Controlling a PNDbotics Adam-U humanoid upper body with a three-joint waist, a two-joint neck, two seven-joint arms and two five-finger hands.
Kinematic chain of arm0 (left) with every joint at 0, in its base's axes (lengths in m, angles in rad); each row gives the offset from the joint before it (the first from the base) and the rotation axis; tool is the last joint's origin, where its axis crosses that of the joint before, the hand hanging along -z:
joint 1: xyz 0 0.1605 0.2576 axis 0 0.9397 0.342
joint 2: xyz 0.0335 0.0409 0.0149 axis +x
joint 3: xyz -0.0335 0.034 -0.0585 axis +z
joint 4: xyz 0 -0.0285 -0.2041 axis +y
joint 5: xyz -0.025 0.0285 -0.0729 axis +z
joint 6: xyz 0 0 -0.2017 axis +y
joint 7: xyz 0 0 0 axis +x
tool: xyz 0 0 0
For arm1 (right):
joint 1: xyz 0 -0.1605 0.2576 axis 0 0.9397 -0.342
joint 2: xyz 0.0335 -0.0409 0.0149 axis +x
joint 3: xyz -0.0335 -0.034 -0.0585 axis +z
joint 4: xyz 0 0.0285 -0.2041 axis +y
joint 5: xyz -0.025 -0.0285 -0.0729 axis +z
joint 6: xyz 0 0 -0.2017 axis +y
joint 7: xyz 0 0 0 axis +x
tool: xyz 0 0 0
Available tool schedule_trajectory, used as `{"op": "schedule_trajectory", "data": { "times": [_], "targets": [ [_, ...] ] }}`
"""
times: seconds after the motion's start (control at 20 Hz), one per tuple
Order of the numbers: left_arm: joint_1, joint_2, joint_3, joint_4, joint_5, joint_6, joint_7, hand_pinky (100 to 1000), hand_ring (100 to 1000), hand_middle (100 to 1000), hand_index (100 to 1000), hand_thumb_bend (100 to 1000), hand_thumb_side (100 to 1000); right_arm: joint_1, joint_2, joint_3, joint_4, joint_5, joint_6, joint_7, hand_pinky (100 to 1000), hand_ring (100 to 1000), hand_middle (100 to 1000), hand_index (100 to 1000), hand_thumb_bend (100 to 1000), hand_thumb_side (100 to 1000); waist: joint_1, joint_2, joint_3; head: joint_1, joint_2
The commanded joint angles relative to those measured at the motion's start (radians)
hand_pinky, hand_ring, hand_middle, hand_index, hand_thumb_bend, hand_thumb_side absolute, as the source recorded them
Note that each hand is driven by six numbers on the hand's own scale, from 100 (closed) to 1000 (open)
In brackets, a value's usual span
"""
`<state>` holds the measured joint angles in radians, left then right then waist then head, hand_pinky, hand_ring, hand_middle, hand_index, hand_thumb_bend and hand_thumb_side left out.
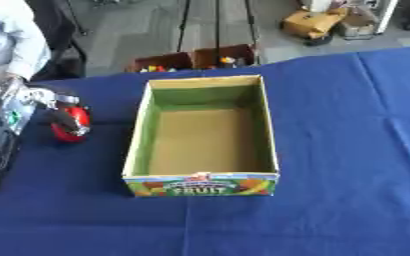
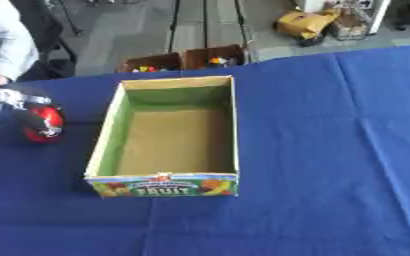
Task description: Pick up objects on the table and place them in the box.
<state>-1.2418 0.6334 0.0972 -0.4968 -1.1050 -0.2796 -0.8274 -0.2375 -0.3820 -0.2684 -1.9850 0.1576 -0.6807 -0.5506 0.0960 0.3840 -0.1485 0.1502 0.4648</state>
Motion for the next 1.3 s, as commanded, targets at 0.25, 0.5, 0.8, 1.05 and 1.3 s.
{"op": "schedule_trajectory", "data": {
  "times": [0.25,0.5,0.8,1.05,1.3],
  "targets": [
    [-0.021,0.033,0.007,-0.057,0.036,-0.058,-0.080,417,753,651,676,100,292,-0.002,-0.012,-0.009,-0.015,0.007,-0.098,-0.106,721,739,543,764,100,784,-0.013,-0.024,0.008,-0.001,0.001],
    [-0.037,0.032,0.011,-0.104,0.032,-0.046,-0.077,401,748,641,669,100,297,0.002,-0.013,-0.008,-0.015,0.001,-0.096,-0.106,721,738,545,763,100,782,-0.017,-0.038,0.013,0.000,0.007],
    [-0.041,0.024,0.013,-0.154,0.021,-0.038,-0.047,365,739,631,660,100,303,0.006,-0.013,-0.008,-0.015,-0.006,-0.093,-0.106,720,737,547,763,100,781,-0.020,-0.053,0.013,-0.001,0.010],
    [-0.045,0.020,0.007,-0.198,0.055,-0.047,-0.021,335,733,623,653,100,305,0.008,-0.012,-0.008,-0.015,-0.010,-0.090,-0.105,720,738,547,763,100,778,-0.021,-0.059,0.017,-0.007,0.017],
    [-0.048,0.020,-0.004,-0.241,0.079,-0.045,-0.008,319,730,618,650,100,308,0.010,-0.012,-0.008,-0.015,-0.012,-0.087,-0.103,720,738,548,763,100,776,-0.019,-0.065,0.019,-0.016,0.024]
  ]
}}
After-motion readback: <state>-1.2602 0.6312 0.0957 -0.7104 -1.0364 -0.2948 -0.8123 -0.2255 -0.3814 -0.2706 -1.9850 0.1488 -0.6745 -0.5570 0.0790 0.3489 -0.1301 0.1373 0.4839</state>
